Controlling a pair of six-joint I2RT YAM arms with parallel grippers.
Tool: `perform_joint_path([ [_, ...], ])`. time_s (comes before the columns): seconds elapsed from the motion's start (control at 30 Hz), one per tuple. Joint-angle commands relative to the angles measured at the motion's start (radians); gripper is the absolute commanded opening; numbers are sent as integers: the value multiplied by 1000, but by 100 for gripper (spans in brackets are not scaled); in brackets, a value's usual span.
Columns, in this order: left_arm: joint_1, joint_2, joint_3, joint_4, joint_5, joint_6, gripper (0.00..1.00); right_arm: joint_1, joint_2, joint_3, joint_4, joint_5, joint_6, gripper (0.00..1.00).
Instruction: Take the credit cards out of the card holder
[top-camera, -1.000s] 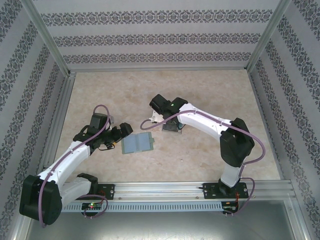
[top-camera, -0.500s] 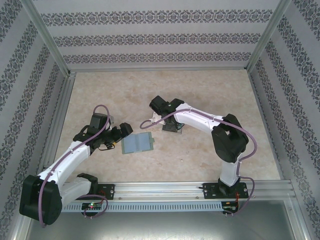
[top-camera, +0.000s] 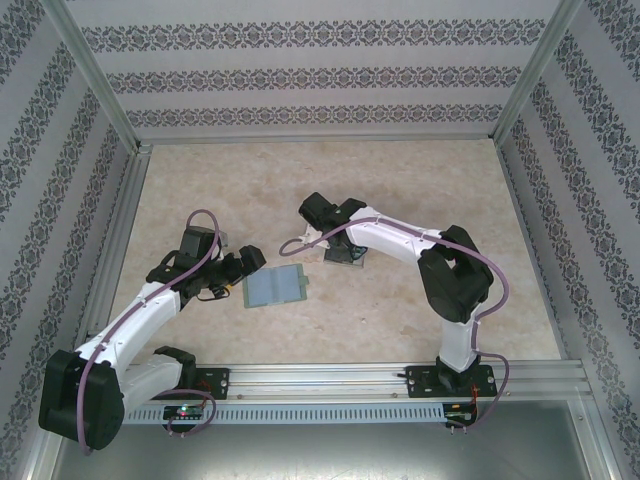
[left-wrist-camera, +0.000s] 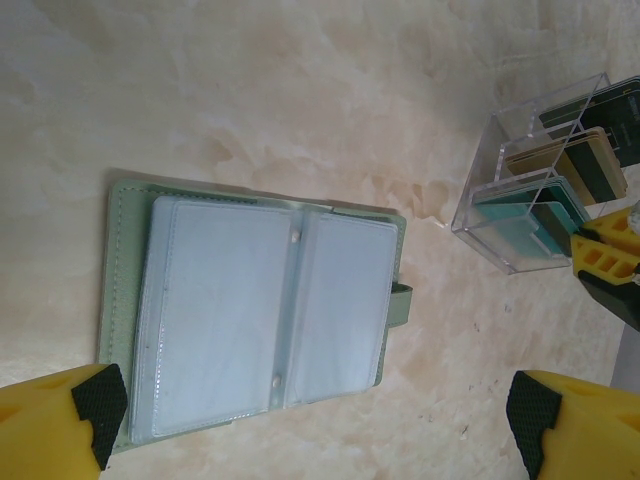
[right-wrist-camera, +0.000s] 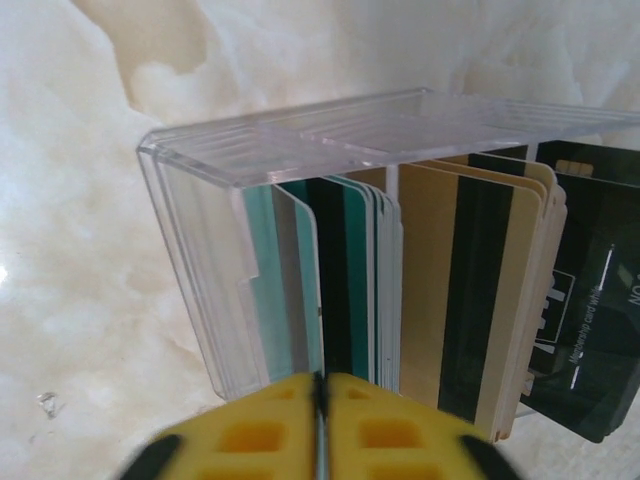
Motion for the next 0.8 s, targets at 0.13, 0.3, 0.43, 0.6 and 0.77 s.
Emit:
perform_joint_path([
  [0.13, 12, 5, -9, -22, -14, 16, 100, -20, 11, -9, 14, 53, 39, 21],
  [0.3, 13, 7, -8, -21, -14, 16, 99, -29, 18, -7, 25, 101, 57, 22],
  [0.43, 12, 10, -8, -20, -12, 17, 100, -29, -14, -6, 37, 94, 85, 21],
  [0.6, 11, 24, -8, -8, -2, 15, 100, -32, -107, -1, 49, 35, 171, 21],
  [0.77, 12, 65, -17, 36, 42, -2, 95, -21, -191, 14, 44, -169, 397, 19],
])
